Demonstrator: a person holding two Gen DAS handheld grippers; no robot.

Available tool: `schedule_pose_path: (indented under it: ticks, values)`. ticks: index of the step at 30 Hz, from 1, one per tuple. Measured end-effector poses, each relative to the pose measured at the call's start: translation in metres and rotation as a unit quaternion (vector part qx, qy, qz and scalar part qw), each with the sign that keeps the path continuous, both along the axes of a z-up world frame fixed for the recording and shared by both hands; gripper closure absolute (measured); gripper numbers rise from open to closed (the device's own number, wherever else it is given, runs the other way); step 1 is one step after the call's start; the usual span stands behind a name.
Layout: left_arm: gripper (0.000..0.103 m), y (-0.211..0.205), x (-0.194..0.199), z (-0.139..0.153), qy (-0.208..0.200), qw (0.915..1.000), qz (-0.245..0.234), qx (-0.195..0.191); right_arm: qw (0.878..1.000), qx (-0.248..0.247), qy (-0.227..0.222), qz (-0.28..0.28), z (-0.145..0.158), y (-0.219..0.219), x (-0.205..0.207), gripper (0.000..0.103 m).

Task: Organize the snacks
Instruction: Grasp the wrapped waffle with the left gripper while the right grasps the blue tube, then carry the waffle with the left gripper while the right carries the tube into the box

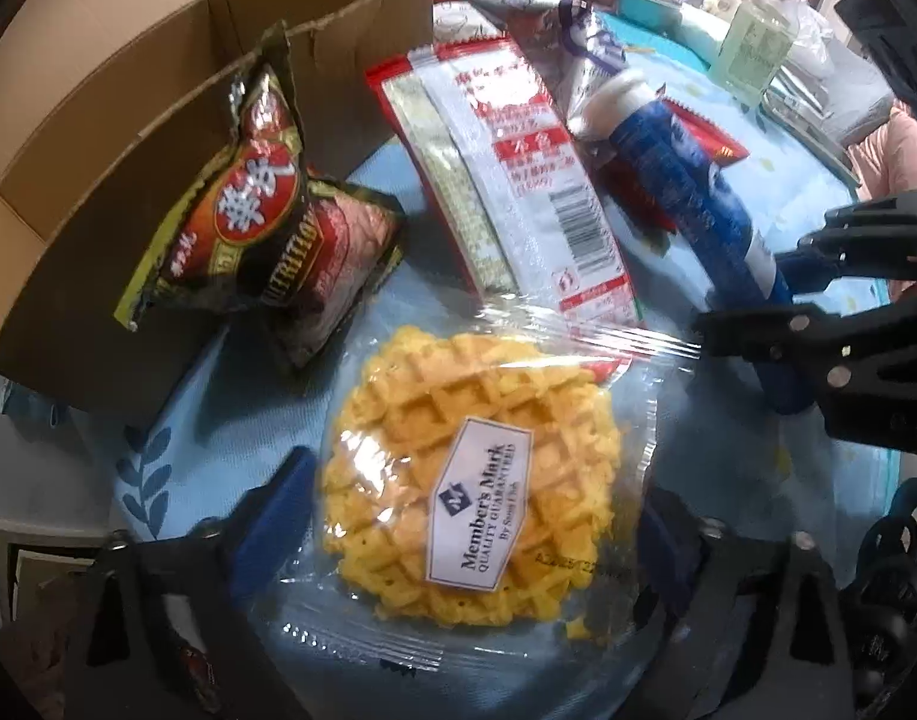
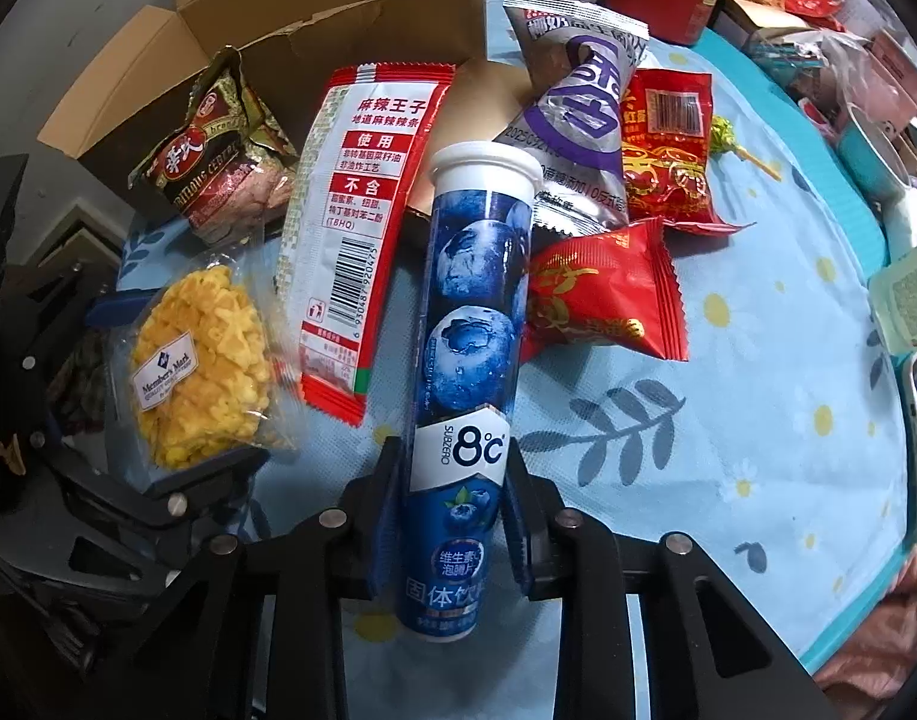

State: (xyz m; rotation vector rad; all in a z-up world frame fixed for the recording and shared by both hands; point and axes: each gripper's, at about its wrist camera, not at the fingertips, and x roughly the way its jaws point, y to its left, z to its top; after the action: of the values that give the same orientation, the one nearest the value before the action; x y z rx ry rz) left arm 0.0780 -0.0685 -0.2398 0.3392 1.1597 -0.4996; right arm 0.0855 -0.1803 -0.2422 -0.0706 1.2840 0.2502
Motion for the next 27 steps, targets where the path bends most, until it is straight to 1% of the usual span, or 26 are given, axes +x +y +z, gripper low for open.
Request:
schedule_pose_path:
  ticks: [1, 2, 5, 8, 11, 13, 15, 19, 22, 24, 27]
  values:
    - [0.021, 0.001, 0.0, 0.003, 0.0, 1.0, 0.003, -0.001, 1.0, 0.003, 0.001, 0.0, 0.001, 0.0, 0.0, 0.075]
    - [0.024, 0.004, 0.001, 0.006, 0.003, 0.9999, 0.01, 0.0, 1.0, 0.007, 0.001, 0.002, 0.002, 0.0, -0.001, 0.075]
    - [0.028, 0.0, 0.001, 0.007, 0.014, 0.9993, 0.033, -0.001, 1.0, 0.011, 0.002, 0.007, 0.006, -0.001, -0.005, 0.075]
    - [0.03, -0.002, -0.002, 0.01, 0.032, 0.9974, 0.064, -0.01, 1.0, 0.02, 0.008, 0.011, 0.01, -0.003, -0.009, 0.075]
    - [0.03, 0.003, -0.012, 0.017, 0.041, 0.9938, 0.102, -0.016, 0.999, 0.038, 0.018, 0.015, 0.015, -0.008, -0.015, 0.075]
    - [0.03, 0.008, -0.018, 0.023, 0.047, 0.9905, 0.127, -0.024, 0.998, 0.046, 0.025, 0.024, 0.02, -0.01, -0.019, 0.075]
    - [0.03, 0.011, -0.024, 0.03, 0.05, 0.9862, 0.155, -0.028, 0.998, 0.052, 0.022, 0.034, 0.027, -0.011, -0.023, 0.075]
    - [0.03, 0.014, -0.035, 0.05, 0.041, 0.9792, 0.196, -0.034, 0.996, 0.061, 0.021, 0.055, 0.041, -0.018, -0.028, 0.075]
    - [0.03, 0.012, -0.042, 0.066, 0.034, 0.9742, 0.219, -0.042, 0.994, 0.069, 0.024, 0.076, 0.051, -0.02, -0.031, 0.075]
    - [0.03, 0.019, -0.047, 0.077, 0.03, 0.971, 0.232, -0.049, 0.993, 0.072, 0.025, 0.088, 0.057, -0.018, -0.03, 0.075]
    - [0.03, 0.021, -0.051, 0.096, 0.011, 0.967, 0.25, -0.049, 0.992, 0.076, 0.017, 0.103, 0.07, -0.015, -0.028, 0.075]
